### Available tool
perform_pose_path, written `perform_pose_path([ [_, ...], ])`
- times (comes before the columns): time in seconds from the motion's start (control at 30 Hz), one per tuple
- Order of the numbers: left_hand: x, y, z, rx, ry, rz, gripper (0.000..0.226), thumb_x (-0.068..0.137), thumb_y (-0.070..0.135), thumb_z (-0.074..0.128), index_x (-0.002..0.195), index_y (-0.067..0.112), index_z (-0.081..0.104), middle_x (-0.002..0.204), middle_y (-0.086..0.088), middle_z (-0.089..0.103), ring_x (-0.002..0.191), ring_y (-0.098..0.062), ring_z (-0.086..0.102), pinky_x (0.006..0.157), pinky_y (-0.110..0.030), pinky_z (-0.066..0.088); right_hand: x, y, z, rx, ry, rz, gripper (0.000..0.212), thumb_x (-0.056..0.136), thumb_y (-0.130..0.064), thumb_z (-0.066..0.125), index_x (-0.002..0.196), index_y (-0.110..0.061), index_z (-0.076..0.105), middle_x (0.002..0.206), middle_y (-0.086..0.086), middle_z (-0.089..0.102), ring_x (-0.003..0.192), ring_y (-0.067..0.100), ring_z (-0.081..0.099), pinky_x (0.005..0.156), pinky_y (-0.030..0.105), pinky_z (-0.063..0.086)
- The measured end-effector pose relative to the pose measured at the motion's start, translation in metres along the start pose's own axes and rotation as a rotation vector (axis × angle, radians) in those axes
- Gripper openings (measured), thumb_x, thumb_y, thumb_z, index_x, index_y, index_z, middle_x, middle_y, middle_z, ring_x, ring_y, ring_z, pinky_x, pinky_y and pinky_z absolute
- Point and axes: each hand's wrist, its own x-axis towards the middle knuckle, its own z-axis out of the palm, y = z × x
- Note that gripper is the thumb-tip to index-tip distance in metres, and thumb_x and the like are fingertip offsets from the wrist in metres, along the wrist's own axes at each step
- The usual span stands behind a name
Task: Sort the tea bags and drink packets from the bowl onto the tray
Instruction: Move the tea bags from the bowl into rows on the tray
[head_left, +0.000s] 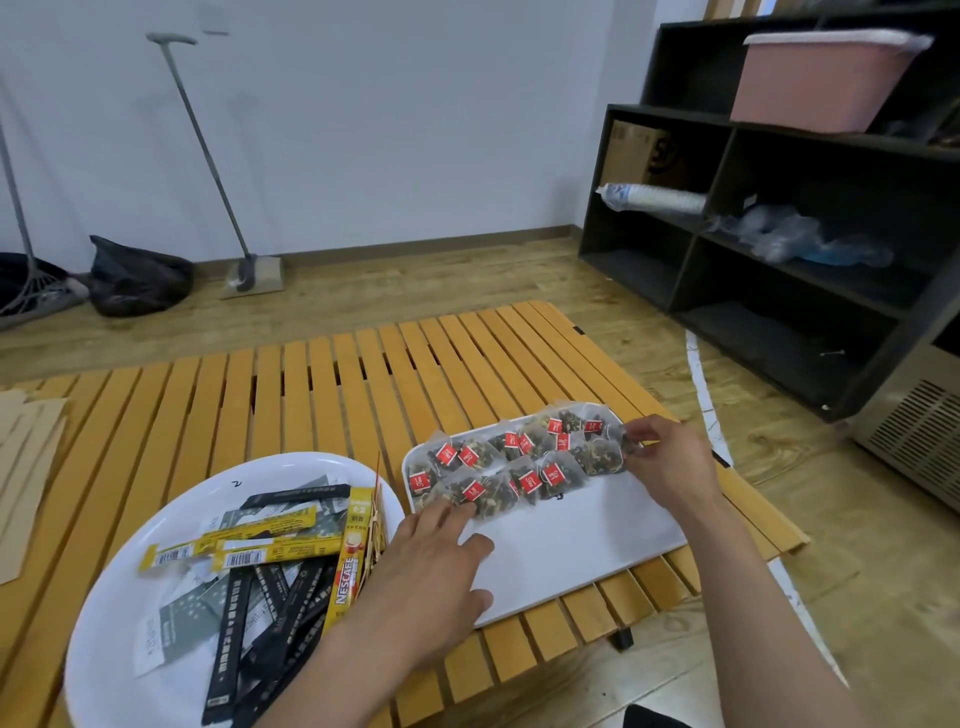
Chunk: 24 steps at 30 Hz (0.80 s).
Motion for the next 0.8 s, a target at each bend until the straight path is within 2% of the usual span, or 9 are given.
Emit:
perform_pose_path([
  [0.07, 0.000, 0.004, 0.000, 0.016, 0.010, -0.006, 0.053, 0.101, 0.043, 0.049, 0.151, 0.028, 0.040, 0.167, -0.002, 0.019, 0.154, -0.026, 0.008, 0.124, -0.045, 0.015, -0.006, -0.007, -0.010, -0.053, 0.026, 0.009, 0.040, 0.080, -0.023, 0.082, 0.118, -0.022, 0.069, 0.113, -0.005, 0.072, 0.087, 0.018, 0.069, 0.070, 0.033, 0.054],
  [0.13, 0.000, 0.011, 0.000, 0.041, 0.051, -0.018, 0.050, 0.102, 0.041, 0.049, 0.149, 0.025, 0.043, 0.158, -0.004, 0.031, 0.148, -0.026, 0.019, 0.119, -0.045, 0.023, -0.015, -0.019, -0.026, -0.212, 0.027, 0.029, 0.036, 0.082, -0.025, 0.078, 0.117, -0.024, 0.068, 0.110, -0.004, 0.072, 0.088, 0.020, 0.068, 0.068, 0.032, 0.051],
  [0.17, 0.001, 0.016, -0.001, 0.047, 0.074, -0.014, 0.048, 0.102, 0.041, 0.047, 0.147, 0.025, 0.045, 0.152, -0.003, 0.037, 0.143, -0.025, 0.026, 0.116, -0.044, 0.026, -0.019, -0.026, -0.032, -0.281, -0.046, 0.030, 0.028, 0.083, -0.023, 0.076, 0.111, -0.026, 0.071, 0.104, -0.005, 0.072, 0.086, 0.018, 0.067, 0.067, 0.031, 0.052],
  [0.23, 0.005, 0.024, 0.000, 0.040, 0.099, 0.013, 0.045, 0.104, 0.043, 0.043, 0.144, 0.025, 0.047, 0.143, -0.002, 0.044, 0.135, -0.024, 0.034, 0.111, -0.042, 0.030, -0.033, -0.045, -0.032, -0.289, -0.360, -0.006, 0.021, 0.084, -0.017, 0.074, 0.100, -0.029, 0.075, 0.098, -0.008, 0.070, 0.086, 0.011, 0.066, 0.067, 0.026, 0.053],
  [0.3, 0.011, 0.027, 0.004, 0.015, 0.090, 0.019, 0.046, 0.104, 0.043, 0.041, 0.146, 0.025, 0.046, 0.142, -0.003, 0.044, 0.134, -0.026, 0.036, 0.108, -0.043, 0.032, -0.049, -0.064, -0.014, -0.231, -0.642, -0.101, 0.023, 0.085, -0.011, 0.073, 0.101, -0.026, 0.078, 0.099, -0.009, 0.070, 0.089, 0.008, 0.066, 0.074, 0.021, 0.052],
  [0.33, 0.015, 0.026, 0.006, 0.004, 0.087, 0.014, 0.047, 0.103, 0.043, 0.040, 0.146, 0.025, 0.045, 0.142, -0.003, 0.044, 0.134, -0.027, 0.036, 0.107, -0.043, 0.033, -0.054, -0.070, -0.001, -0.253, -0.690, -0.170, 0.025, 0.085, -0.009, 0.072, 0.103, -0.025, 0.079, 0.099, -0.009, 0.070, 0.090, 0.008, 0.066, 0.077, 0.021, 0.052],
  [0.5, 0.022, 0.011, 0.012, 0.004, 0.104, -0.033, 0.059, 0.098, 0.050, 0.041, 0.151, 0.025, 0.038, 0.149, -0.004, 0.036, 0.139, -0.028, 0.030, 0.112, -0.043, 0.031, -0.050, -0.082, 0.040, -0.319, -0.607, -0.287, 0.033, 0.079, -0.011, 0.072, 0.103, -0.033, 0.079, 0.106, -0.007, 0.073, 0.099, 0.014, 0.067, 0.087, 0.034, 0.058],
  [0.63, 0.023, 0.006, 0.011, 0.009, 0.099, -0.028, 0.057, 0.098, 0.052, 0.041, 0.148, 0.024, 0.042, 0.148, -0.004, 0.037, 0.139, -0.028, 0.029, 0.113, -0.043, 0.030, -0.049, -0.083, 0.047, -0.349, -0.576, -0.311, 0.037, 0.080, -0.012, 0.073, 0.111, -0.031, 0.077, 0.112, -0.006, 0.071, 0.105, 0.016, 0.066, 0.089, 0.035, 0.057],
  [0.8, 0.020, 0.014, 0.008, 0.026, 0.081, -0.029, 0.052, 0.100, 0.046, 0.043, 0.145, 0.019, 0.046, 0.151, -0.008, 0.037, 0.140, -0.030, 0.030, 0.115, -0.045, 0.030, -0.046, -0.075, 0.027, -0.326, -0.567, -0.242, 0.028, 0.080, -0.009, 0.076, 0.099, -0.030, 0.078, 0.107, -0.008, 0.073, 0.098, 0.011, 0.068, 0.086, 0.035, 0.060],
])
